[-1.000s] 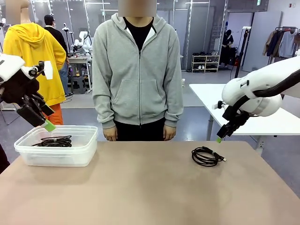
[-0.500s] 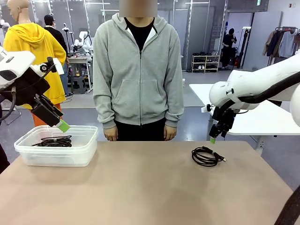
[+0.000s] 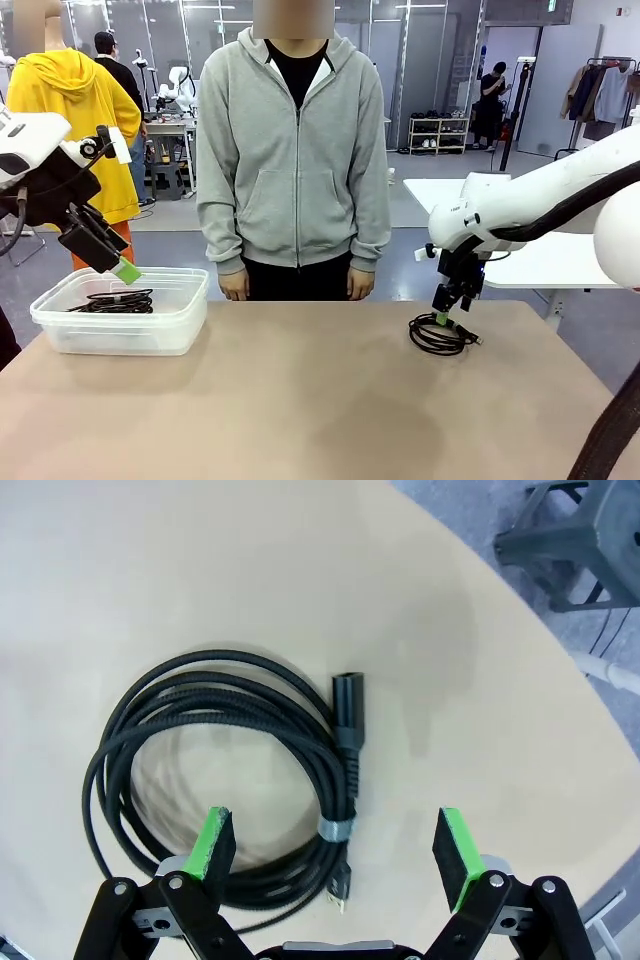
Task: Organize and store the cables.
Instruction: Place the USB Extension Cable into the Organizing box.
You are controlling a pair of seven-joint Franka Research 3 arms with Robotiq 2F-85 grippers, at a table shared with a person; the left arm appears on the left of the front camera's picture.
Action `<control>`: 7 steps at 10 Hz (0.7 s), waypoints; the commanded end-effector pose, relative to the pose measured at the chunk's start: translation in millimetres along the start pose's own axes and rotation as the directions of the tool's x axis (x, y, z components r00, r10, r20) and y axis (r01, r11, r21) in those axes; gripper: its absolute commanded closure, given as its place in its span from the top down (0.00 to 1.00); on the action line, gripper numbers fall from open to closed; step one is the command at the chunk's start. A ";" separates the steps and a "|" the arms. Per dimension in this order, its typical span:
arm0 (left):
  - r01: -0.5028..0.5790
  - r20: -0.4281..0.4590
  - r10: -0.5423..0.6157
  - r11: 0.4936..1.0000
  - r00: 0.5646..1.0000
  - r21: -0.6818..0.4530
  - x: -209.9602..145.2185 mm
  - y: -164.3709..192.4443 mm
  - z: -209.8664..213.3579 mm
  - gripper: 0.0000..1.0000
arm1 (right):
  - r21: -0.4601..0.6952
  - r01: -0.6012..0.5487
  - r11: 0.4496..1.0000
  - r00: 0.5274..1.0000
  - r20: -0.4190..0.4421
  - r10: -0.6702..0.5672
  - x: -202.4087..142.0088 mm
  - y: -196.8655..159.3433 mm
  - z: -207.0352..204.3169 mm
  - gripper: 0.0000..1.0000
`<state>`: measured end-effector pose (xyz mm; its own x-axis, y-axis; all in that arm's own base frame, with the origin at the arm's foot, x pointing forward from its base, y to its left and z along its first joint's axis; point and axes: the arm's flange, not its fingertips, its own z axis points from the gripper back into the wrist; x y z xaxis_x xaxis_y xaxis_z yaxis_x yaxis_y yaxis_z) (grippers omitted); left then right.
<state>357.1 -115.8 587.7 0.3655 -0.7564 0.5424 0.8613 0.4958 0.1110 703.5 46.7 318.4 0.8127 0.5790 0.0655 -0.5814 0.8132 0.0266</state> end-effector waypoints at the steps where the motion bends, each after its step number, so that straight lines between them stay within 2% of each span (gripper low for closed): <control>1: 0.004 -0.008 -0.004 1.000 1.000 -0.008 0.0 0.5 0.4 1.00 | -0.009 0.033 0.999 0.999 -0.006 -0.033 8.4 -2.6 -8.3 1.00; 6: 0.004 -0.008 -0.004 1.000 1.000 -0.008 0.0 0.5 0.4 1.00 | -0.006 0.037 0.999 0.999 -0.028 -0.037 9.3 -0.8 -16.0 1.00; 7: 0.004 -0.008 -0.004 1.000 1.000 -0.008 0.0 0.5 0.4 1.00 | -0.017 0.036 0.999 0.999 -0.034 -0.037 8.7 -0.2 -14.6 0.54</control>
<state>356.9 -116.3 587.7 0.3634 -0.7569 0.5432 0.8630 0.4931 0.1098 708.5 49.9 302.1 0.8156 0.5765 0.0501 -0.5781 0.8155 0.0279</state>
